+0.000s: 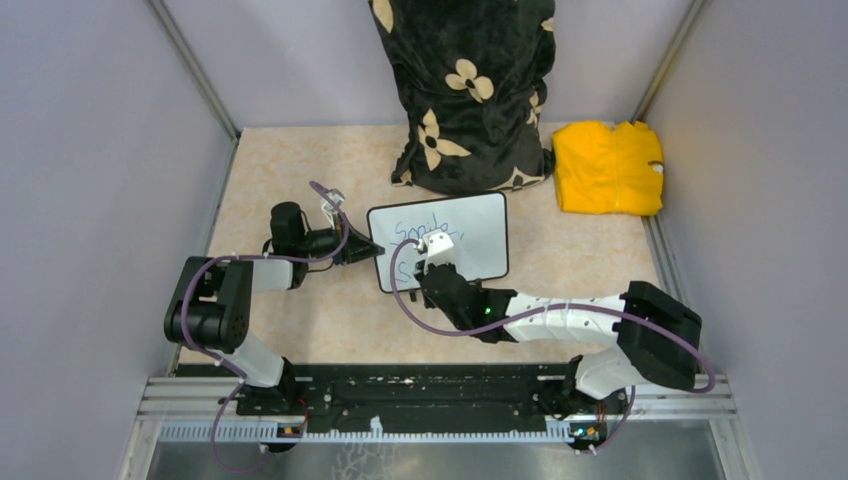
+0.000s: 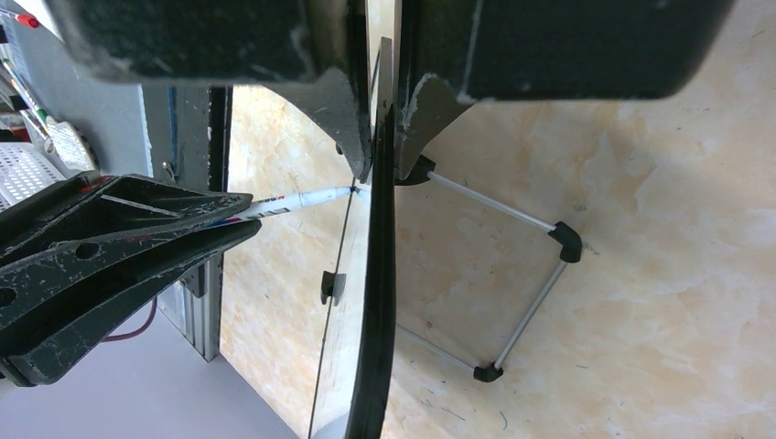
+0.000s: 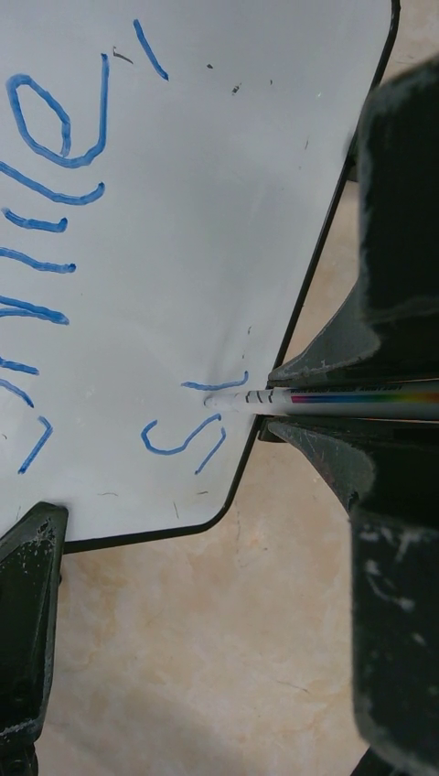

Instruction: Write a sentence on the whiteboard

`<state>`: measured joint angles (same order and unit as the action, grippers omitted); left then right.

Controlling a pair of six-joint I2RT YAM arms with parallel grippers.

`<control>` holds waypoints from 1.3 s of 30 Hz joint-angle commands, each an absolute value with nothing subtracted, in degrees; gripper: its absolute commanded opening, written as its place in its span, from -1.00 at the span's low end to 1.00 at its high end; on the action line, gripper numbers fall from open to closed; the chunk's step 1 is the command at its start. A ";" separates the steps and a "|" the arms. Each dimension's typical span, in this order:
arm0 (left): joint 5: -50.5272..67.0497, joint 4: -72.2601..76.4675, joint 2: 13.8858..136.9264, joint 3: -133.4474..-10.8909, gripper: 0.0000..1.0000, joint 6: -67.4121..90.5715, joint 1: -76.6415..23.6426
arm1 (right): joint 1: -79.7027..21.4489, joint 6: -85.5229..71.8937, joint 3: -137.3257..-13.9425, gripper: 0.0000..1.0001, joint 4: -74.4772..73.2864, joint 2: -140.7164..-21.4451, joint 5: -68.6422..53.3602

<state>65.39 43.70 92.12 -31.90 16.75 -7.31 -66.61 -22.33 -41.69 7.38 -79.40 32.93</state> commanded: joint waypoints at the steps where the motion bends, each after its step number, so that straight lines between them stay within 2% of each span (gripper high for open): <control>1: 62.93 41.84 92.15 -32.17 -1.00 13.71 -8.17 | -65.58 -22.72 -43.07 -1.00 7.73 -78.44 35.51; 20: 62.90 41.66 92.21 -32.17 -1.00 13.62 -8.17 | -65.04 -23.88 -40.04 -1.00 6.08 -75.32 35.45; 31: 62.93 41.66 92.23 -32.15 -1.00 13.62 -8.17 | -65.04 -23.25 -37.40 -1.00 8.36 -67.85 33.30; 39: 62.80 41.58 92.38 -32.16 -1.00 13.62 -8.21 | -64.60 -23.35 -37.11 -1.00 7.60 -68.66 35.09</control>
<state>65.41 43.64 92.12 -31.90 16.62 -7.33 -65.30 -23.62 -36.80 6.11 -68.69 33.47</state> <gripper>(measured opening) 0.134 0.126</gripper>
